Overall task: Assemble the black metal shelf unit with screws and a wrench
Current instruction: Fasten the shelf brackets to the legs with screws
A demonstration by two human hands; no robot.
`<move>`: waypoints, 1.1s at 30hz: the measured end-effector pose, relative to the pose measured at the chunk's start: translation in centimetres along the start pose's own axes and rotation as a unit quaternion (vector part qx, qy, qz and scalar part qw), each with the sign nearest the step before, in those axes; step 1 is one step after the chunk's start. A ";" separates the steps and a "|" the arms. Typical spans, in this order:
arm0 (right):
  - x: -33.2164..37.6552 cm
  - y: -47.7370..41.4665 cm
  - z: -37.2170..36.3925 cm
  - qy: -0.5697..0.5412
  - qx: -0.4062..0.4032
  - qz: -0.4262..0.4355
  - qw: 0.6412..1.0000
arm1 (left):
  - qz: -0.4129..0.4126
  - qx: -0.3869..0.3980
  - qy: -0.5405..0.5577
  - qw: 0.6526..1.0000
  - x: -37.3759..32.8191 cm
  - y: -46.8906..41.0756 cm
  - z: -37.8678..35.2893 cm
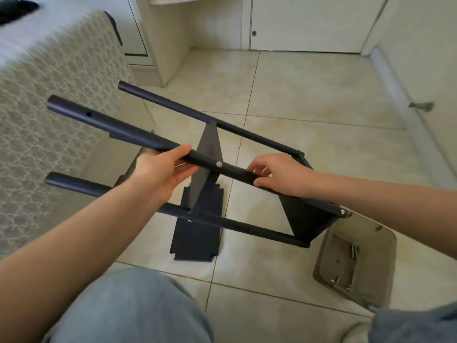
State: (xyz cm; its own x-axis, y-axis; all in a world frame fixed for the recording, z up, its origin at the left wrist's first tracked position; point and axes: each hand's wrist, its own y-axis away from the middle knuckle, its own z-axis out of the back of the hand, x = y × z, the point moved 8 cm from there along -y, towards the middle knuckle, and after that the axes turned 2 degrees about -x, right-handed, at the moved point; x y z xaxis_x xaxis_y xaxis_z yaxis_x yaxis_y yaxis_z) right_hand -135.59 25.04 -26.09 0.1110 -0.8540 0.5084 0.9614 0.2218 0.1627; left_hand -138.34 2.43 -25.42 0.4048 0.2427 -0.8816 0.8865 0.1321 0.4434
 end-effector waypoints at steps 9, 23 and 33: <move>-1.2 3.3 1.5 -0.153 -0.054 -0.048 0.986 | -0.042 0.026 -0.091 0.995 -5.3 2.5 -5.9; -3.0 9.0 -0.5 -0.303 -0.051 -0.104 0.946 | -0.202 0.076 -0.201 0.955 -4.5 9.5 -11.0; -9.0 10.0 7.2 -0.289 -0.124 -0.184 0.931 | -0.236 0.187 -0.311 0.901 -3.3 12.1 -12.0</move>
State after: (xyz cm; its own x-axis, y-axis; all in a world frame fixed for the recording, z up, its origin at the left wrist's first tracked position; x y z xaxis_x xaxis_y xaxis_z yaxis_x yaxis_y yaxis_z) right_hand -128.75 38.35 -22.91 -0.3232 -0.4376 0.8391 0.9438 -0.2135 0.2522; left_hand -131.65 14.72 -15.24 -0.0926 -0.3574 -0.9293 0.9592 -0.2824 0.0130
